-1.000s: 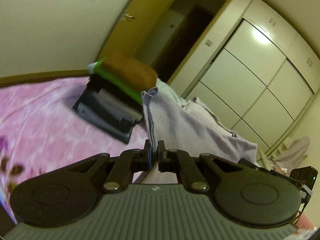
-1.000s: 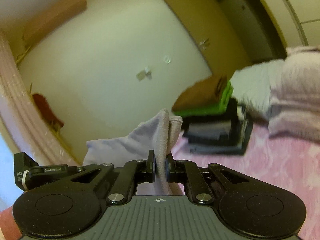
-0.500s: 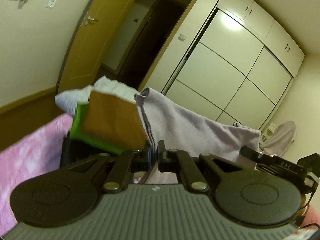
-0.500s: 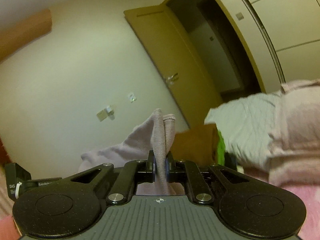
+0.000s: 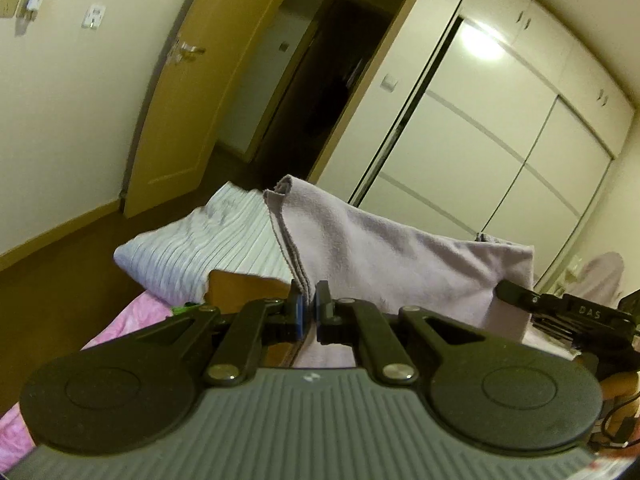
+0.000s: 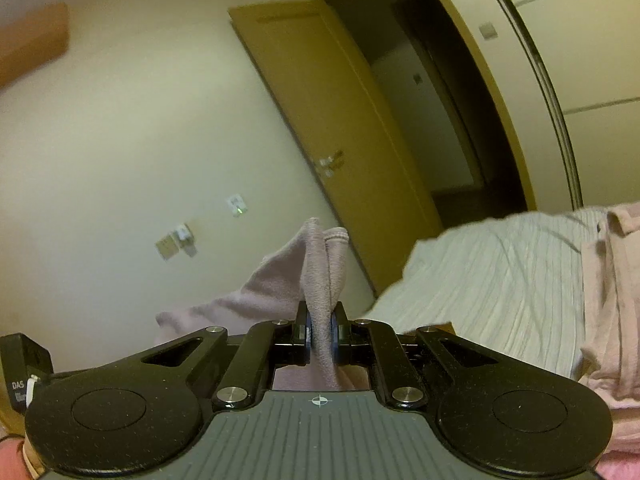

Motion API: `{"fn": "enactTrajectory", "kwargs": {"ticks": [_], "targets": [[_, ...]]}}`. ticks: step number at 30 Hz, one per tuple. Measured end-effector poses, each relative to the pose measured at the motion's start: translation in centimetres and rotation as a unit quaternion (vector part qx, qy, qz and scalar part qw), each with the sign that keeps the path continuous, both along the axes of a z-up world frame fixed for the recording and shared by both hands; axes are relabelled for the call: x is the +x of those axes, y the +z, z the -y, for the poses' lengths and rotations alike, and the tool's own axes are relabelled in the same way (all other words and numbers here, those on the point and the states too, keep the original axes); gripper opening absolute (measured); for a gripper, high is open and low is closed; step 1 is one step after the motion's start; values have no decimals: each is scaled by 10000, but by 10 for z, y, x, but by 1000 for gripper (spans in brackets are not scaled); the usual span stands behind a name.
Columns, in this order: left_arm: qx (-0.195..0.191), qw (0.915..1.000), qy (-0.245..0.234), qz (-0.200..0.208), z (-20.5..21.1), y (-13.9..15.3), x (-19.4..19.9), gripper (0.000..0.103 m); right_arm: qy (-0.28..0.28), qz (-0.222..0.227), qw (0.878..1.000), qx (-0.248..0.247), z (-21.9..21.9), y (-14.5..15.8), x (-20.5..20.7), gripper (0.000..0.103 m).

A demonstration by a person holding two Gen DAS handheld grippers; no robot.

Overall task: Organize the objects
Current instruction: 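Lift the folded tank top with both grippers and carry it to the clothes stack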

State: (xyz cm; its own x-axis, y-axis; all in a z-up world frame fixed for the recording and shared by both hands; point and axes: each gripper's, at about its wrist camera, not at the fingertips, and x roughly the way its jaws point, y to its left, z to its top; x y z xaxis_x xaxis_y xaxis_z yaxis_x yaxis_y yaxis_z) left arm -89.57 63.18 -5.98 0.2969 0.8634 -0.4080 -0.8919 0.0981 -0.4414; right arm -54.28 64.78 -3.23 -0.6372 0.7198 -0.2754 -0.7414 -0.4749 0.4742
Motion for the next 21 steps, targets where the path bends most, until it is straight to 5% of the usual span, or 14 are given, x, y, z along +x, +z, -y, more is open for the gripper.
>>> {"fn": "enactTrajectory", "kwargs": {"ticks": [15,21], "targets": [[-653,9978,-47,-40,-84,-58,-9,3,-54,436,9960,-772,-88,-73,-15,5],[-825,9939,380,-633,-113,-71,-12,6,-754,1062,9857,-1070,-126,-96,-30,15]]}}
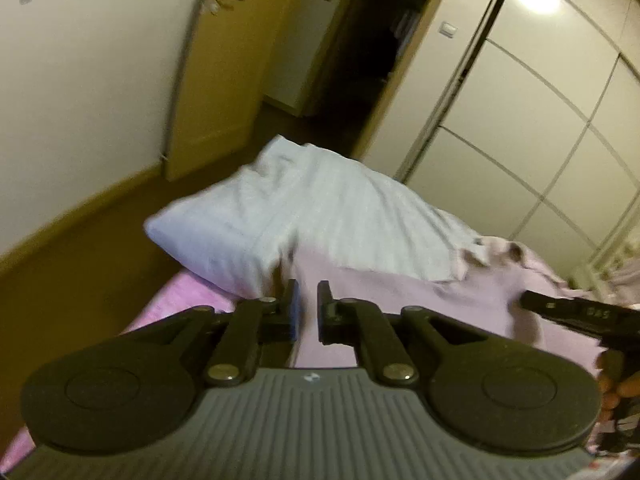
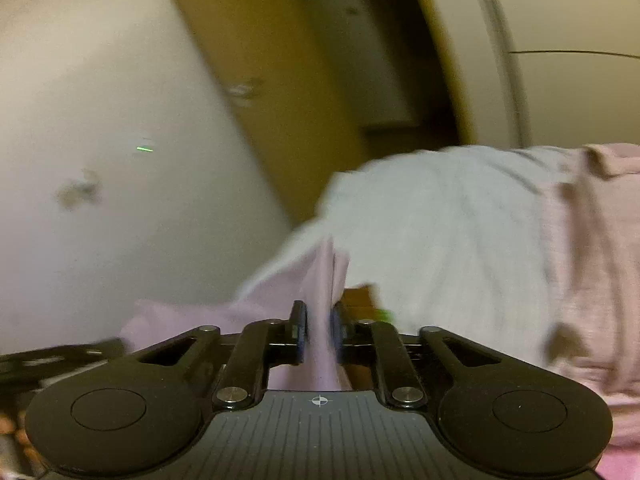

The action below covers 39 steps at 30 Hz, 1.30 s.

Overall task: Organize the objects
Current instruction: 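Lift the folded tank top with both grippers and carry it to the clothes stack, then lower the tank top onto the clothes stack and open both grippers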

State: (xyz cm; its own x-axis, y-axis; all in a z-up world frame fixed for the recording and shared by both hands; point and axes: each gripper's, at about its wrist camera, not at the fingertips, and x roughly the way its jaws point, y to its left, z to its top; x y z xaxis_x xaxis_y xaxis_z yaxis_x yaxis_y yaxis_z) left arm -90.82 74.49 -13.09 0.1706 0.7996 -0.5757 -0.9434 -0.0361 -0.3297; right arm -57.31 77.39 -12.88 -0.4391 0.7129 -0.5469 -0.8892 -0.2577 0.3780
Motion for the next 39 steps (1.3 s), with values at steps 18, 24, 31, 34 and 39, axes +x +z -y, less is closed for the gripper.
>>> {"fn": "enactTrajectory", "kwargs": {"ticks": [18,24,31,34,39], "targets": [[-357,9950,-316,-877,-5,-39,60,9,406,1393,9882,482,-1,-52,-44,19],[-11,9965,-343,-757,53,-7,61,9,85,1035,9898,973,68,-7,-16,19],[15,9920,-711,-1045,113,-12,97,12,420,1534,9838,823,147,-29,-25,19],[-258,9921,-557,-1092,102,-34,100,12,435,1710,9816,732,141,-46,-33,19],[-375,9924,-337,-1119,101,-24,99,19,380,1803,9803,704,133,-47,-36,25]]}}
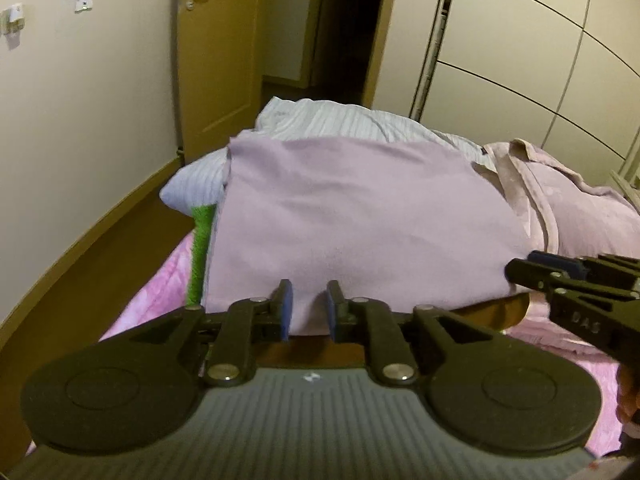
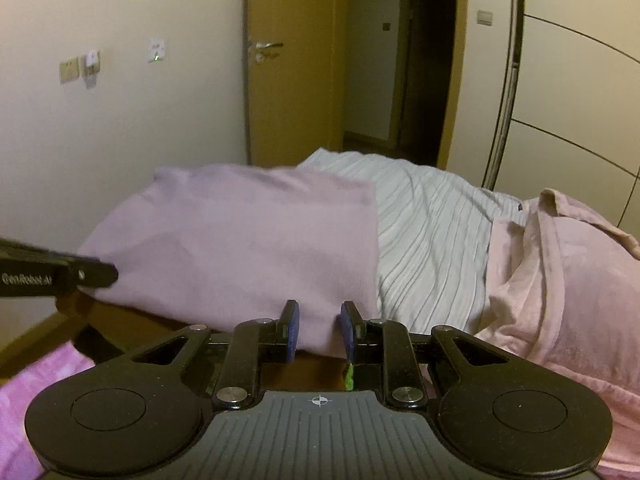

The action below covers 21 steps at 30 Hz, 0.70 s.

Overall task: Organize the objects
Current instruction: 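Lower the tank top onto the clothes stack and open both grippers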

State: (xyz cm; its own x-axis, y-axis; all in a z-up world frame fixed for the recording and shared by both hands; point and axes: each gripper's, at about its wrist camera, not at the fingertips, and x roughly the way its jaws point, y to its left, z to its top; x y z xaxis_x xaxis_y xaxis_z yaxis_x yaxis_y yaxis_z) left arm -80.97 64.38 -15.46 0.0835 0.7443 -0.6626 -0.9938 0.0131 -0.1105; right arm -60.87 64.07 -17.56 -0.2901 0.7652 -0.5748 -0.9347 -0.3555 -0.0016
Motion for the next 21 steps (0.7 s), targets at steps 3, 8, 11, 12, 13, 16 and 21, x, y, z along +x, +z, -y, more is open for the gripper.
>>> {"fn": "enactTrajectory", "kwargs": {"ticks": [3,8,11,12,13,16,21], "targets": [[43,10000,28,-60,12,17,0,28,-94,-222,9997,-12,12,17,4,60],[-75,9999,94,25,35,39,-1,37,-130,-679,9975,-158,35,44,13,69],[-131,9998,149,14,55,52,2,49,-191,-990,9943,-349,50,55,20,71],[-159,9997,178,-3,63,55,3,52,-216,-1073,9931,-411,56,60,21,71],[-169,9997,185,-4,70,59,3,52,-267,-1123,9922,-476,68,68,23,72],[-231,9996,164,45,92,69,4,59,-295,-1100,9923,-478,82,77,22,73],[-328,9993,178,53,130,82,6,73,-247,-1158,9914,-560,120,97,28,75]]}}
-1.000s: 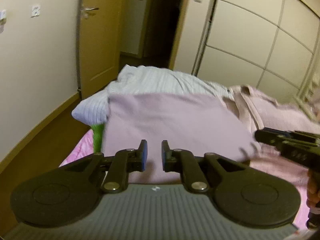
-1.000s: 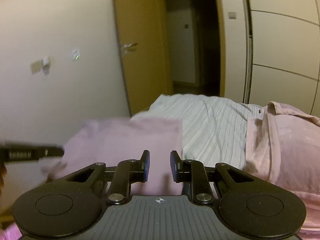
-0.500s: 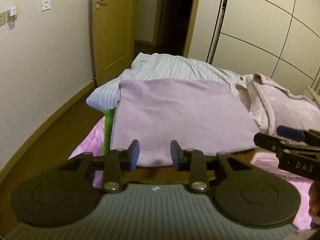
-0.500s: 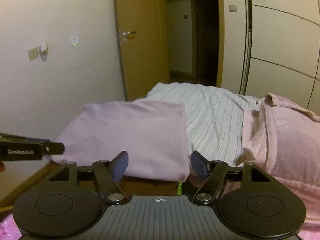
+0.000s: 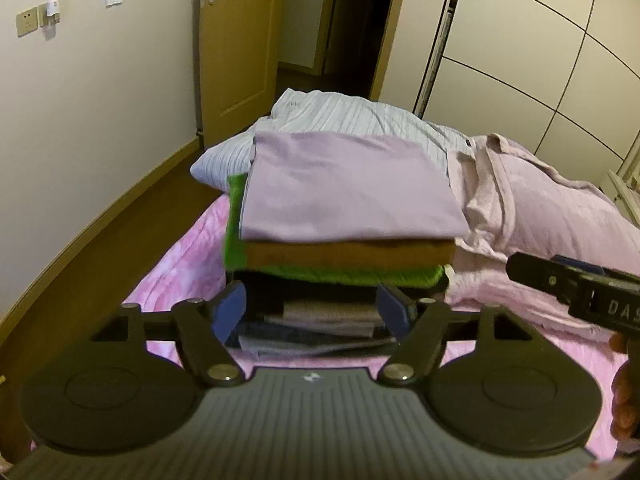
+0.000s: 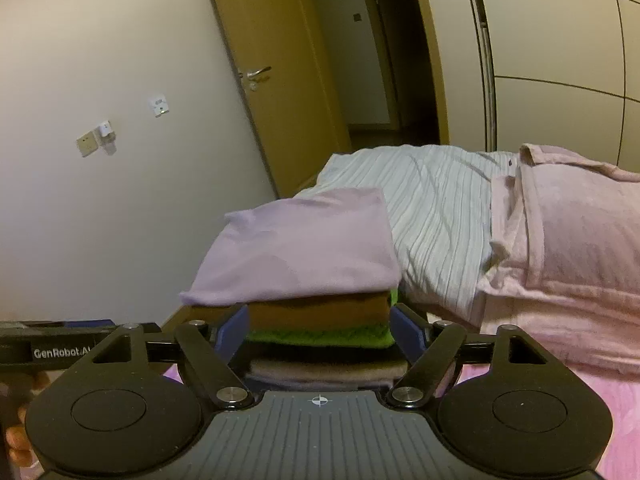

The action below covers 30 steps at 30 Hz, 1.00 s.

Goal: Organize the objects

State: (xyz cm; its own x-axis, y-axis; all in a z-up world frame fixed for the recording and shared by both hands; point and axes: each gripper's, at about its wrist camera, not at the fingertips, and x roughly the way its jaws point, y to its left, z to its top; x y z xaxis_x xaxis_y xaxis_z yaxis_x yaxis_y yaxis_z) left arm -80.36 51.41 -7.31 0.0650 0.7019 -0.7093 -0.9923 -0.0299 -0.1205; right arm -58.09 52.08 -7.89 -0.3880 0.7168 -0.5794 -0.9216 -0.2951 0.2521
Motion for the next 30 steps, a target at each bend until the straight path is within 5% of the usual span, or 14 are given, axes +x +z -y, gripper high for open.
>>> {"fn": "enactTrajectory", "kwargs": {"ticks": [15,24,30], "targets": [[319,9986,169,-393,129,37,16,102,266,311,9992,-41,107,27,12,76],[291,9982,375,-358,189,44,25,102,286,-142,9985,-436,154,29,35,76],[191,9982,391,-407,220,43,38,102,264,72,9987,-429,185,33,46,76]]}}
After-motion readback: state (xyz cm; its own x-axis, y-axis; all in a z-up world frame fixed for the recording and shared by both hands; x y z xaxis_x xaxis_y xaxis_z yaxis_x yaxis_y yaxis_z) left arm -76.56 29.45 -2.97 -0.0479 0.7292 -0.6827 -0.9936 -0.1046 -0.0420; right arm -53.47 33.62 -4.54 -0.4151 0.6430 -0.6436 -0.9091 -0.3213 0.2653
